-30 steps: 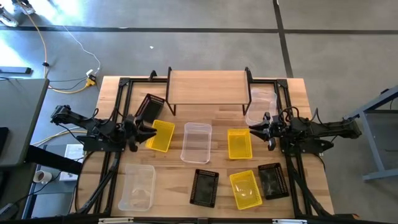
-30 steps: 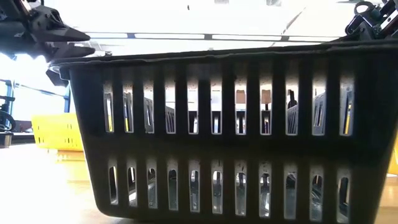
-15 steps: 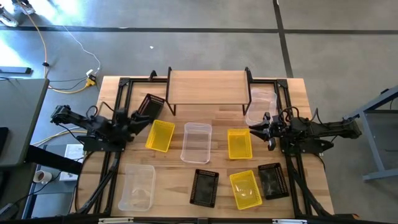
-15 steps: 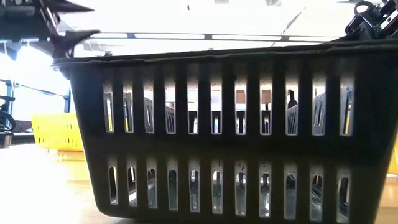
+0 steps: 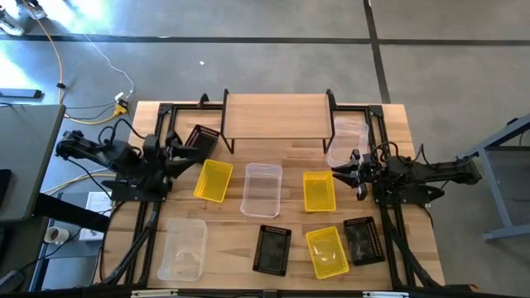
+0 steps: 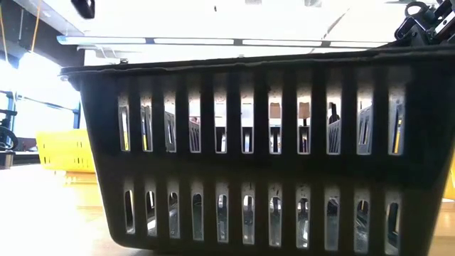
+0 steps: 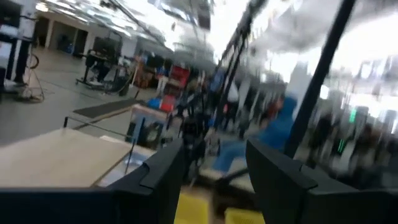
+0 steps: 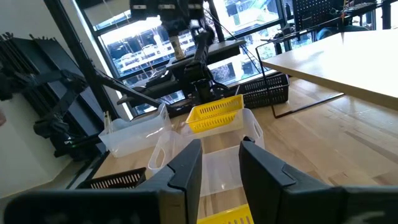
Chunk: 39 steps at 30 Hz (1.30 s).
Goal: Stack baskets on shelf by color
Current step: Put the center transparent bin on the shelf
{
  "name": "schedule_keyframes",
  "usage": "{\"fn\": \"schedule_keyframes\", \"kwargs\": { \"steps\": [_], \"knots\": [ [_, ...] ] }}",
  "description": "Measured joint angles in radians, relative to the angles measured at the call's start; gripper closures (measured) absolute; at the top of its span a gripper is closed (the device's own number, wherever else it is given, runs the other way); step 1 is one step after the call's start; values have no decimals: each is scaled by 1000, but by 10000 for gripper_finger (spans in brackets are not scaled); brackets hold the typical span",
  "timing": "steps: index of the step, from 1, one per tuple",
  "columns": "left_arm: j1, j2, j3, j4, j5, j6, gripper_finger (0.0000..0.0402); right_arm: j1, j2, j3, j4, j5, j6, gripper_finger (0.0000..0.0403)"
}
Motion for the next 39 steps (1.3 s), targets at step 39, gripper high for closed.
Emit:
{"fn": "schedule_keyframes", "kwargs": {
  "steps": [39],
  "knots": [
    [109, 986, 522, -401, 425, 96, 238, 0, 0, 0, 0, 0, 0, 311]
  ]
}}
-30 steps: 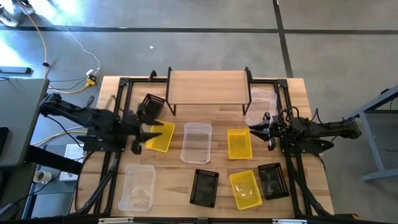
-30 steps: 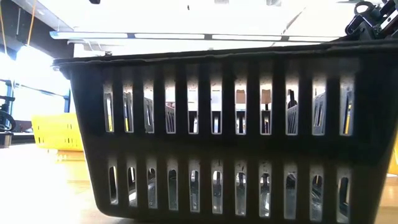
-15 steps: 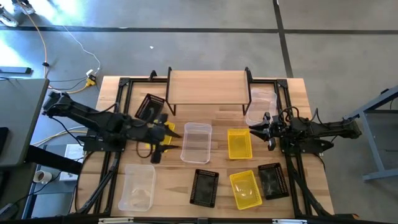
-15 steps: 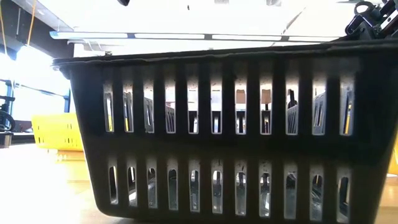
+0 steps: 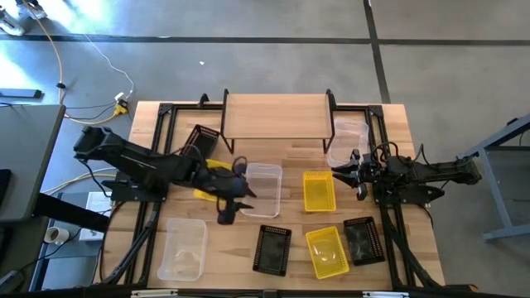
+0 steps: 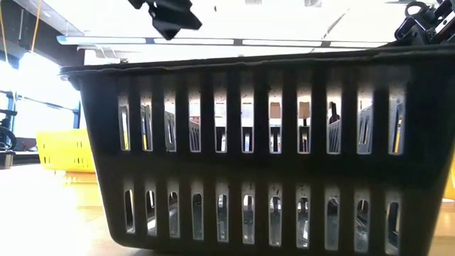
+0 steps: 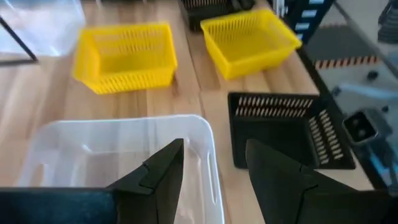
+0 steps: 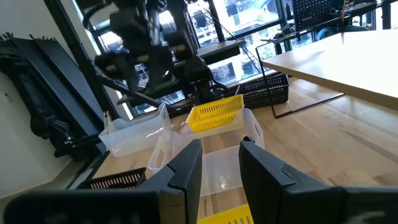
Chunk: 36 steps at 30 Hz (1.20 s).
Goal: Stack baskets on shelf by color
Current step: Put the center transparent bin on the shelf
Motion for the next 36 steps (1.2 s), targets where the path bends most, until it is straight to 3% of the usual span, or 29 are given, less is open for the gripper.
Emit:
{"fn": "schedule_keyframes", "kwargs": {
  "steps": [11, 36],
  "knots": [
    [-3, 162, -1, -2, 68, -13, 238, 0, 0, 0, 0, 0, 0, 311],
    [-26, 372, -1, -7, -5, -48, 239, 0, 0, 0, 0, 0, 0, 311]
  ]
}}
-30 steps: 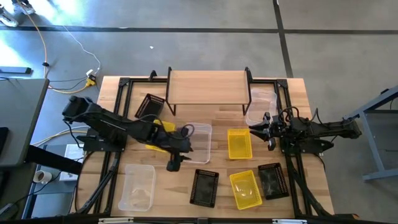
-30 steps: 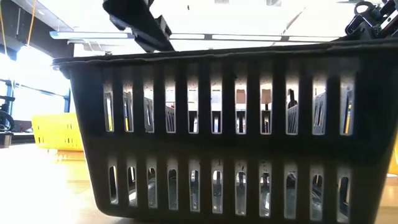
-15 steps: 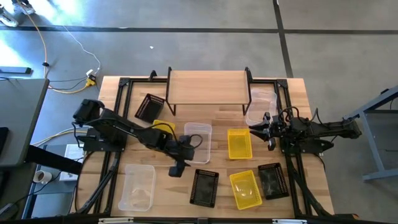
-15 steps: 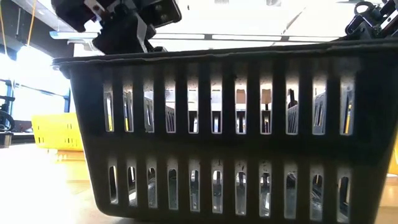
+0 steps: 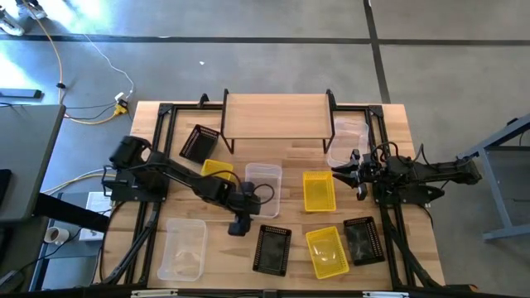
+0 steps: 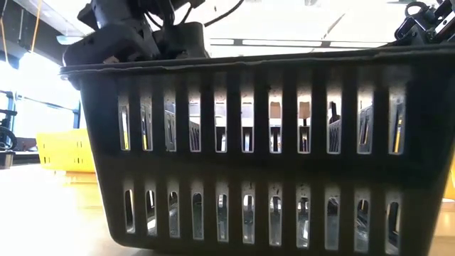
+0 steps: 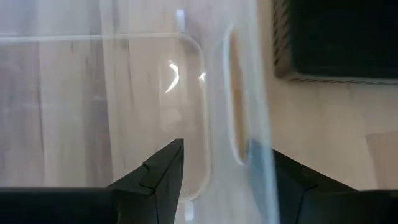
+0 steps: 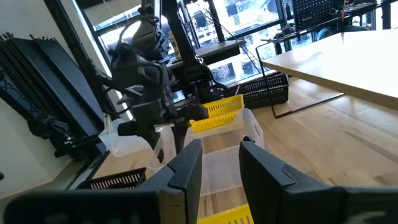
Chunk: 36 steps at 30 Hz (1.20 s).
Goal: Stack baskets on shelf by color
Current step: Put the center transparent bin on the shelf
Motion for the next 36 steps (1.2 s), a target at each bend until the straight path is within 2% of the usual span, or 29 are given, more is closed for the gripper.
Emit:
{"fn": "schedule_keyframes", "kwargs": {
  "steps": [3, 6, 14, 16, 24, 36],
  "knots": [
    [-1, 9, 0, -1, 0, -21, 245, 0, 0, 0, 0, 0, 0, 311],
    [-1, 10, 0, 1, 0, -24, 268, 0, 0, 0, 0, 0, 0, 311],
    [-1, 9, 0, 6, 12, -22, 380, 0, 0, 0, 0, 0, 0, 311],
    [0, 8, 0, 8, 13, -20, 395, 0, 0, 0, 0, 0, 0, 311],
    [0, -33, 59, -39, 12, -16, 399, 0, 0, 0, 0, 0, 0, 311],
    [23, -96, 351, -333, -64, 89, 400, 0, 11, 0, 0, 0, 0, 311]
  ]
}}
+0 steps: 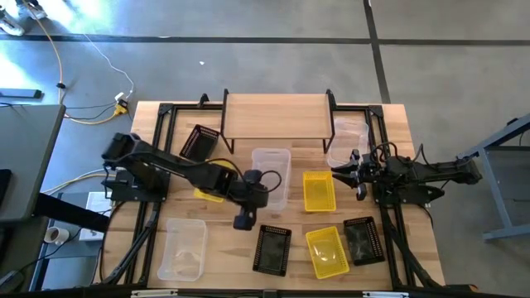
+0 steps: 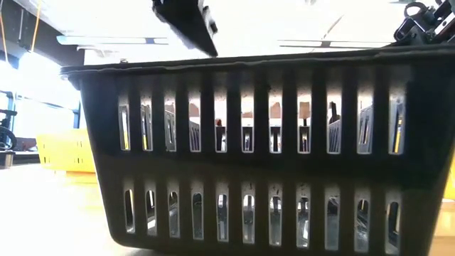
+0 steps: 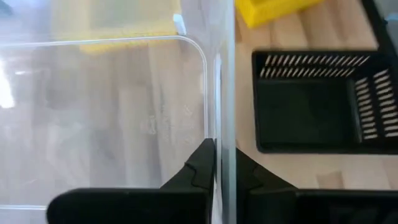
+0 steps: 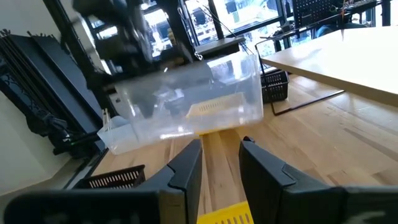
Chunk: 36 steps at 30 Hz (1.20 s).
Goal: Stack baskets on shelf by color
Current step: Put the center transparent bin on the shelf
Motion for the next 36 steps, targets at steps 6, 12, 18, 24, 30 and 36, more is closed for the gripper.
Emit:
{"fn": "schedule_keyframes", "kwargs": {
  "steps": [6, 12, 18, 24, 30, 36],
  "knots": [
    [36, -50, 125, -139, -92, 90, 401, 0, 2, 0, 0, 0, 0, 311],
    [129, -127, 174, -246, -184, 157, 401, 0, 3, 0, 0, 0, 0, 311],
    [271, -196, 174, -314, -215, 252, 401, 0, 3, 0, 0, 0, 0, 311],
    [422, -203, 174, -319, -145, 366, 401, 0, 3, 0, 0, 0, 0, 311],
    [538, -182, 174, -330, -53, 423, 401, 0, 3, 0, 0, 0, 0, 311],
    [598, -180, 174, -420, 15, 449, 401, 0, 3, 0, 0, 0, 0, 311]
  ]
}}
